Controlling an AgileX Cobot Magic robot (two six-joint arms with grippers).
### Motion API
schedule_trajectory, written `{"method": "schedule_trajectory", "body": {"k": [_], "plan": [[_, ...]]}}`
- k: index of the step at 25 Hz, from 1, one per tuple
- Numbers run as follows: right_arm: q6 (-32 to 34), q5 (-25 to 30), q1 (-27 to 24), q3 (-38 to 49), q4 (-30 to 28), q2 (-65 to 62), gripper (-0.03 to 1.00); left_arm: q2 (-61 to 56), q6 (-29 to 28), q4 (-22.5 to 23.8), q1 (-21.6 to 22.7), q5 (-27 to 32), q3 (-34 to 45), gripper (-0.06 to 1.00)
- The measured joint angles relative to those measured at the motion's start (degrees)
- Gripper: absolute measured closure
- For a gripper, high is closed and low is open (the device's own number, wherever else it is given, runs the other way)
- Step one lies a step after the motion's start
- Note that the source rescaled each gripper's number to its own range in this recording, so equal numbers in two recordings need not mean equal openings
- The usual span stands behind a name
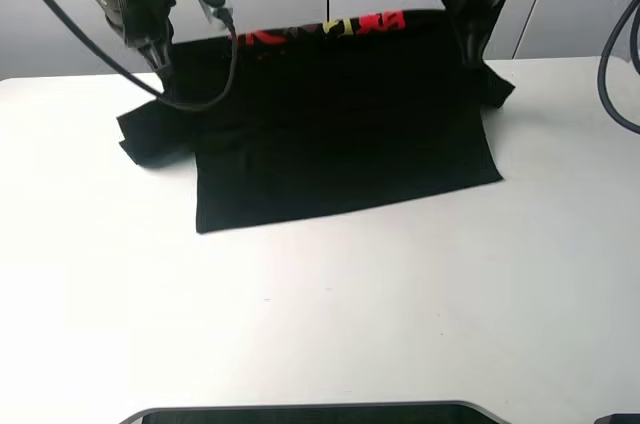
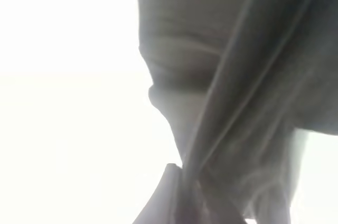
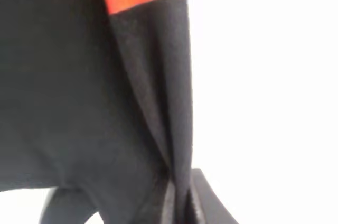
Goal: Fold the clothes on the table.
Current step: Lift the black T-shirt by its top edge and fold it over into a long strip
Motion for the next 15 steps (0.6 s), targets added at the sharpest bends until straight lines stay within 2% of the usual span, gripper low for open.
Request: {"method": "schedule_trajectory", "body": {"k": [2, 5, 8, 11, 13, 15], "plan": [[9.11, -1.29, 0.0, -1.83, -8.79, 0.0, 0.97, 0.0, -3.46, 2.18, 0.0, -3.77, -0.94, 0.94], [20.56, -1.65, 0.0, -5.09, -19.76, 0.0, 0.97, -0.35, -5.04, 7.27, -0.69, -9.69, -1.74, 0.94], [29.15, -1.54, 0.0, -7.67, -26.42, 0.0, 0.97, -1.54, -5.95, 14.38, -1.92, -16.07, -1.74, 0.94], [34.28, -1.06, 0.0, -8.4, -28.13, -0.36, 0.97, -2.55, -10.04, 18.86, -2.46, -19.26, -3.02, 0.94], [35.98, -0.38, 0.0, -8.4, -27.75, -0.43, 0.97, -2.83, -13.64, 20.96, -2.46, -18.55, -4.99, 0.94], [36.35, 0.52, 0.0, -8.4, -26.04, -0.43, 0.97, -3.14, -14.88, 22.05, -2.46, -16.32, -6.41, 0.94]]}}
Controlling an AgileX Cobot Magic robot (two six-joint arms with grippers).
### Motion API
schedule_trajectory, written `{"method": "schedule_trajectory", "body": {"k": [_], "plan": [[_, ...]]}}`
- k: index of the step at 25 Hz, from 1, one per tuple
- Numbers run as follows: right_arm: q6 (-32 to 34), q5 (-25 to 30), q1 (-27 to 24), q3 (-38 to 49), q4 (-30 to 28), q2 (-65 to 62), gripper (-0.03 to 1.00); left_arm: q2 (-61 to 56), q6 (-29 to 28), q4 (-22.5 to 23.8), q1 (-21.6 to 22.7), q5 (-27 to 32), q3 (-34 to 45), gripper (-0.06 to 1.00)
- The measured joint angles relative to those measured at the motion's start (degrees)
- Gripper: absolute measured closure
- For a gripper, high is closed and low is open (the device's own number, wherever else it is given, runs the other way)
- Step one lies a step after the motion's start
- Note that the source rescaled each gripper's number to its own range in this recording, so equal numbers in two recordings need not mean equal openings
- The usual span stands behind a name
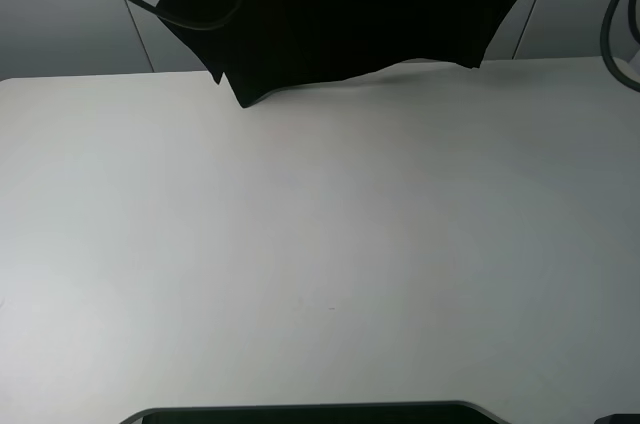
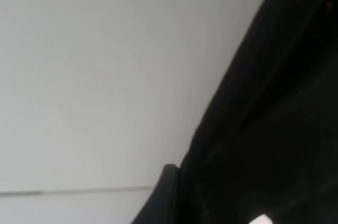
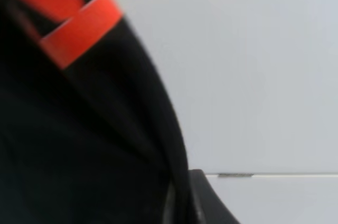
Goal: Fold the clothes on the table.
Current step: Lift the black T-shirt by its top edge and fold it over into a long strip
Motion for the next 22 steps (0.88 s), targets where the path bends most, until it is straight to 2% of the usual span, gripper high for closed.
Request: {"method": "schedule_trajectory", "body": {"k": [2, 5, 7, 11, 14, 17, 20, 22], "plan": [[0.22, 1.58, 0.0, 0.0, 3.63, 0.0, 0.97, -0.13, 0.0, -0.27, -0.13, 3.13, -0.5, 0.94], [-0.59, 4.04, 0.0, -0.09, 13.34, 0.0, 0.97, -0.13, 0.62, -3.87, -0.38, 8.81, -0.5, 0.94], [-3.51, 5.86, 0.0, -0.09, 21.45, 0.0, 0.97, -0.13, 4.02, -8.7, -0.47, 13.88, -0.5, 0.94], [-12.08, 11.29, 0.0, -0.09, 40.45, -0.07, 0.97, -0.13, 14.6, -20.5, -0.47, 28.81, -0.5, 0.94], [-14.68, 17.79, 0.0, -0.09, 49.78, 0.42, 0.97, -0.13, 20.84, -27.4, -0.47, 37.79, -0.5, 0.94], [-15.51, 25.27, 0.0, -0.09, 54.79, 1.01, 0.97, -0.13, 23.27, -31.87, -0.47, 40.53, -0.5, 0.94], [-17.16, 29.76, 0.0, 1.45, 58.83, 1.08, 0.97, -0.13, 24.15, -33.81, -0.37, 41.03, -0.5, 0.94], [-18.66, 30.92, 0.0, 3.61, 62.18, 1.08, 0.97, -0.13, 24.68, -34.6, -0.37, 41.16, 0.4, 0.94]]}}
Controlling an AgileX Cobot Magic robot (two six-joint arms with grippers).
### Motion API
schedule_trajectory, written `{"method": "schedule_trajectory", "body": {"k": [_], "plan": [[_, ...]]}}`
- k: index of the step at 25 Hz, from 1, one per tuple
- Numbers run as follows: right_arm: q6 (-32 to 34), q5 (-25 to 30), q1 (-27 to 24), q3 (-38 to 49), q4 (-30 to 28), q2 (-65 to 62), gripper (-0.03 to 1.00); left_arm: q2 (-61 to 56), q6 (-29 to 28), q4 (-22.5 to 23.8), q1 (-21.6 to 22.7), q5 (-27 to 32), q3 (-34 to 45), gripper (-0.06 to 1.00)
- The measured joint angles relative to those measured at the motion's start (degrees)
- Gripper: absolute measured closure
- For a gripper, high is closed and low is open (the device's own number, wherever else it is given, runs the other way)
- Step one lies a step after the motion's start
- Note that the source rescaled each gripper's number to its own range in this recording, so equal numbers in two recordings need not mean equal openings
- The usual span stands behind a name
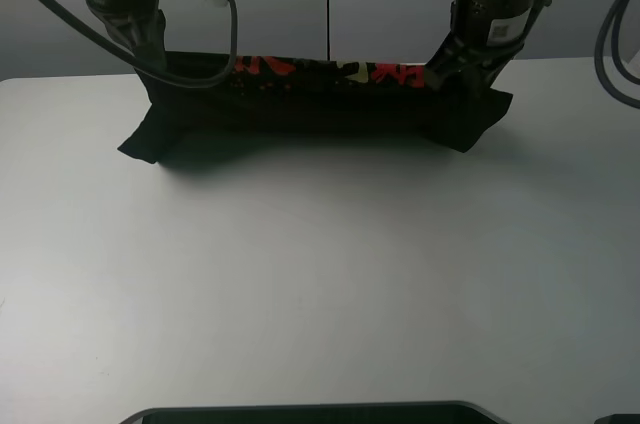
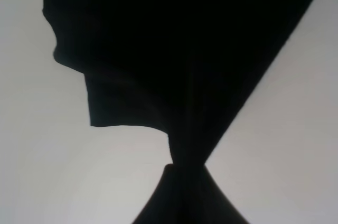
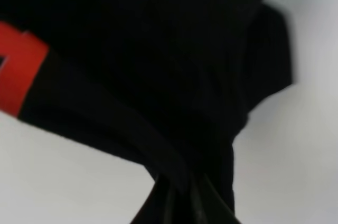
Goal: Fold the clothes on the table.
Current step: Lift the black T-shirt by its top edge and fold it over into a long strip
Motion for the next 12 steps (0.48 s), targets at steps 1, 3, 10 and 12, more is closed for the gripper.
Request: {"method": "schedule_trajectory", "body": {"k": [1, 3, 10, 12], "plan": [[-0.67, 0.0, 0.0, 1.52, 1.5, 0.0, 0.97, 0.0, 0.14, -0.25, 0.0, 0.0, 0.9, 0.94], [-1.23, -0.91, 0.0, 4.57, 2.86, 0.0, 0.97, 0.0, 0.71, -0.48, 0.0, 0.0, 3.15, 0.94], [-1.7, -9.25, 0.0, 13.33, 3.5, 0.0, 0.97, -0.03, 4.44, -2.31, 0.0, -0.34, 14.45, 0.94], [-1.7, -10.66, 0.0, 14.65, 3.75, 0.0, 0.97, -0.03, 4.56, -2.79, 0.0, -0.58, 17.02, 0.94]]}}
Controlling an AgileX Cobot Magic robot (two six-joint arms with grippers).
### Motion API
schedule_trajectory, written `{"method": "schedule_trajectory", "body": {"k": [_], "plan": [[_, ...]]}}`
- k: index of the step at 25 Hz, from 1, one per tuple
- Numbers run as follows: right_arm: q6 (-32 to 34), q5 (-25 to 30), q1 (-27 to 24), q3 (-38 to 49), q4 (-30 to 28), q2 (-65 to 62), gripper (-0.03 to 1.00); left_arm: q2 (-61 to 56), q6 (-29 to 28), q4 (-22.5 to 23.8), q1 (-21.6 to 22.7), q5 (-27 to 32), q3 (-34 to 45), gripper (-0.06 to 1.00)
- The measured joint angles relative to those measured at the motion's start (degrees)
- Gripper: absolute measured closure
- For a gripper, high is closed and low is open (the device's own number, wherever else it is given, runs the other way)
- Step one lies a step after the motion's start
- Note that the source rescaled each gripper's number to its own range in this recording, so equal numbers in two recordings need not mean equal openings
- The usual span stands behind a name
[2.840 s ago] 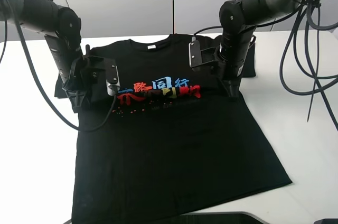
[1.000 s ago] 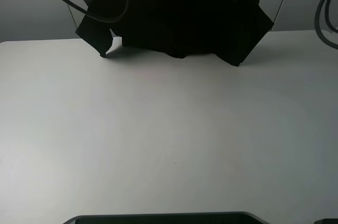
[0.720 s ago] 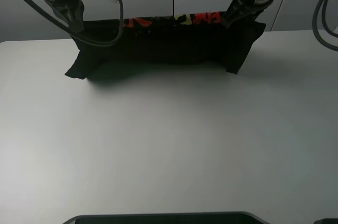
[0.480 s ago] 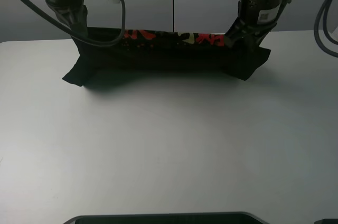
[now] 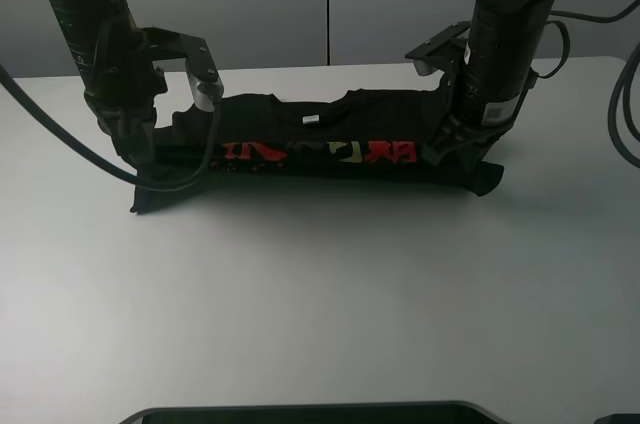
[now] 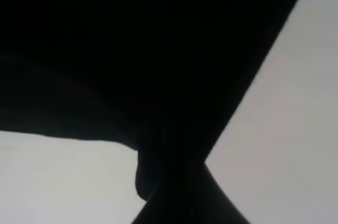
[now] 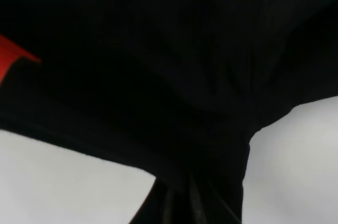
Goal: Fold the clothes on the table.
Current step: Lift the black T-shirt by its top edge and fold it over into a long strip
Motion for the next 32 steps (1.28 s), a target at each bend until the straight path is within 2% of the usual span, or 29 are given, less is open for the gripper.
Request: {"method": "schedule_trajectory", "body": {"k": [5, 14, 20, 25, 28, 32], "plan": [[0.0, -3.96, 0.0, 0.49, -0.59, 0.0, 0.97, 1.09, 0.0, -0.11, 0.0, -2.15, 1.54, 0.94], [-0.11, -23.4, 0.0, 0.58, -10.25, 0.0, 0.97, 1.13, 0.12, 3.42, 0.0, -17.95, 1.54, 0.94], [0.84, -29.38, 0.0, 0.58, -19.39, 0.0, 0.97, 1.22, -2.52, 9.89, 0.0, -27.95, 1.54, 0.94], [9.53, -32.67, -0.77, 0.58, -30.68, 0.0, 0.97, 1.22, -8.13, 17.7, 0.0, -33.31, 1.54, 0.94], [13.11, -35.41, -2.72, 0.58, -34.41, 0.68, 0.97, 1.22, -9.5, 21.23, 0.0, -35.54, 1.54, 0.94], [14.22, -38.39, -4.95, 0.58, -37.74, 4.11, 0.97, 2.09, -9.75, 24.47, 0.0, -39.2, 1.54, 0.94]]}}
